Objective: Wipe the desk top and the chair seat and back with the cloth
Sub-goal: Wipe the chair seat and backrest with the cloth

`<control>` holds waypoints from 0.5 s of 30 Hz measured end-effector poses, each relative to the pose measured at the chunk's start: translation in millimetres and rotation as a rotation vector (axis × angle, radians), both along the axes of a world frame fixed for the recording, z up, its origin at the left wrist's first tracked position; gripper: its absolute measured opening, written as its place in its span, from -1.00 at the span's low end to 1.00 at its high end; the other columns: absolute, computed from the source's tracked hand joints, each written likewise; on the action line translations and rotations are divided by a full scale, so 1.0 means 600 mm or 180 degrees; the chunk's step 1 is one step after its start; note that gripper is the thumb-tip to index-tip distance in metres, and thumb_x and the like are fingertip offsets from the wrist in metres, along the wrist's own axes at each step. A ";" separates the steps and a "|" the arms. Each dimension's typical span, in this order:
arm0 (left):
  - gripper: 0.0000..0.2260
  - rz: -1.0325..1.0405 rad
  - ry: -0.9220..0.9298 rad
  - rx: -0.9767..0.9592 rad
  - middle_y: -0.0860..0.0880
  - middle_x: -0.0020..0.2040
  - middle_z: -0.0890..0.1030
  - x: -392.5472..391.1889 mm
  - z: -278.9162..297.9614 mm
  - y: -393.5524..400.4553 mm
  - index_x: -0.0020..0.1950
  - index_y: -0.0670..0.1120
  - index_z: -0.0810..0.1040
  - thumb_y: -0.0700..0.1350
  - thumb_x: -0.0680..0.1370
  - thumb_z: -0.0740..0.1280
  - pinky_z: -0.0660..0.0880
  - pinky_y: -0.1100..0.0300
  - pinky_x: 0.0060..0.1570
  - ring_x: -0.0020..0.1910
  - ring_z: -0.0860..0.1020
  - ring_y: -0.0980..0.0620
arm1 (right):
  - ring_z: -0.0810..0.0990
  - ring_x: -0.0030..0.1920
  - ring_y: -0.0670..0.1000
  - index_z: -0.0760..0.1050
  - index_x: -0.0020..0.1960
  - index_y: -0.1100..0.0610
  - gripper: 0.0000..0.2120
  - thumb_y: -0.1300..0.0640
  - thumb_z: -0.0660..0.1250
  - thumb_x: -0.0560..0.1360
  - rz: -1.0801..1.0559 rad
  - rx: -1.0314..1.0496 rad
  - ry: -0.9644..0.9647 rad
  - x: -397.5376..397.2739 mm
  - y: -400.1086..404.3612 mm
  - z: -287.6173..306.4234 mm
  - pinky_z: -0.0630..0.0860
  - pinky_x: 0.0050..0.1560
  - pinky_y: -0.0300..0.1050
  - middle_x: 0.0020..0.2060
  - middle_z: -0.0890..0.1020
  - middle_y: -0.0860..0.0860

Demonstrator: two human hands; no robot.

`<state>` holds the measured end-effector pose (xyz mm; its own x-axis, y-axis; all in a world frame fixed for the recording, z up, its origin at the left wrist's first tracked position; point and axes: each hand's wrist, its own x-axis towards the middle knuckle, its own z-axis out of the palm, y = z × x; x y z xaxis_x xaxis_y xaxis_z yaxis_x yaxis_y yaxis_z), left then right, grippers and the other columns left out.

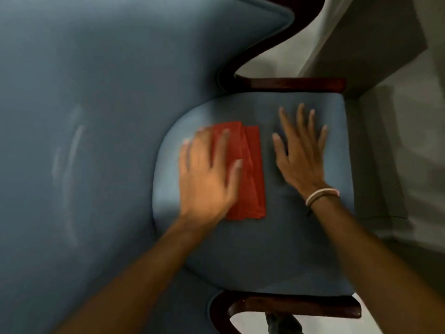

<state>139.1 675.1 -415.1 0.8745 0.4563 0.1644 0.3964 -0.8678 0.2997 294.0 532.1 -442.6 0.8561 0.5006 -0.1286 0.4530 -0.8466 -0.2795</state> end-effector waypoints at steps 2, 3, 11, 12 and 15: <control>-0.44 -0.0124 0.0281 -0.0086 -0.24 0.64 0.28 0.046 -0.014 -0.054 0.61 -0.06 0.32 0.17 0.66 0.12 0.12 -0.28 0.61 0.65 0.20 -0.21 | -0.10 0.67 0.20 -0.02 0.66 -0.06 -0.42 -0.15 -0.03 0.69 0.0204 -0.0422 -0.0155 0.008 -0.005 -0.016 -0.08 0.61 0.39 0.67 -0.03 0.14; -0.42 -0.0077 0.0530 -0.0096 -0.22 0.67 0.19 0.065 -0.027 -0.071 0.64 -0.03 0.25 0.19 0.66 0.10 0.07 -0.33 0.61 0.68 0.13 -0.19 | -0.09 0.67 0.19 -0.03 0.66 -0.06 -0.42 -0.15 -0.05 0.68 0.0250 -0.0453 -0.0260 0.008 -0.007 -0.023 -0.06 0.61 0.38 0.67 -0.02 0.14; -0.51 -0.0494 0.0515 0.0253 -0.16 0.64 0.31 0.097 -0.077 -0.006 0.62 0.04 0.31 0.03 0.66 0.16 0.13 -0.33 0.58 0.64 0.26 -0.14 | 0.04 0.67 0.19 0.08 0.64 -0.08 -0.42 -0.20 -0.02 0.66 0.0174 -0.0102 -0.0749 0.014 -0.011 -0.064 0.00 0.60 0.37 0.66 0.11 0.14; -0.52 -0.0783 0.0495 0.0360 -0.16 0.63 0.34 0.095 -0.077 0.018 0.61 0.05 0.33 0.01 0.66 0.18 0.15 -0.33 0.57 0.63 0.28 -0.14 | 0.05 0.67 0.18 0.08 0.64 -0.08 -0.42 -0.20 -0.01 0.66 0.0157 -0.0084 -0.0759 0.013 -0.011 -0.065 0.00 0.61 0.36 0.66 0.11 0.13; -0.55 -0.1384 0.0404 0.0501 -0.16 0.60 0.38 0.079 -0.080 0.099 0.58 0.07 0.37 -0.06 0.67 0.22 0.24 -0.33 0.56 0.61 0.32 -0.16 | 0.05 0.67 0.17 0.09 0.64 -0.09 -0.43 -0.19 0.00 0.66 0.0118 -0.0113 -0.0760 0.012 -0.010 -0.063 0.00 0.61 0.35 0.66 0.12 0.13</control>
<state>186.5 734.2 -463.2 0.9964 0.0219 0.0819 0.0116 -0.9922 0.1240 301.4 526.4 -480.4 0.8455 0.5309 0.0570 0.5335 -0.8356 -0.1311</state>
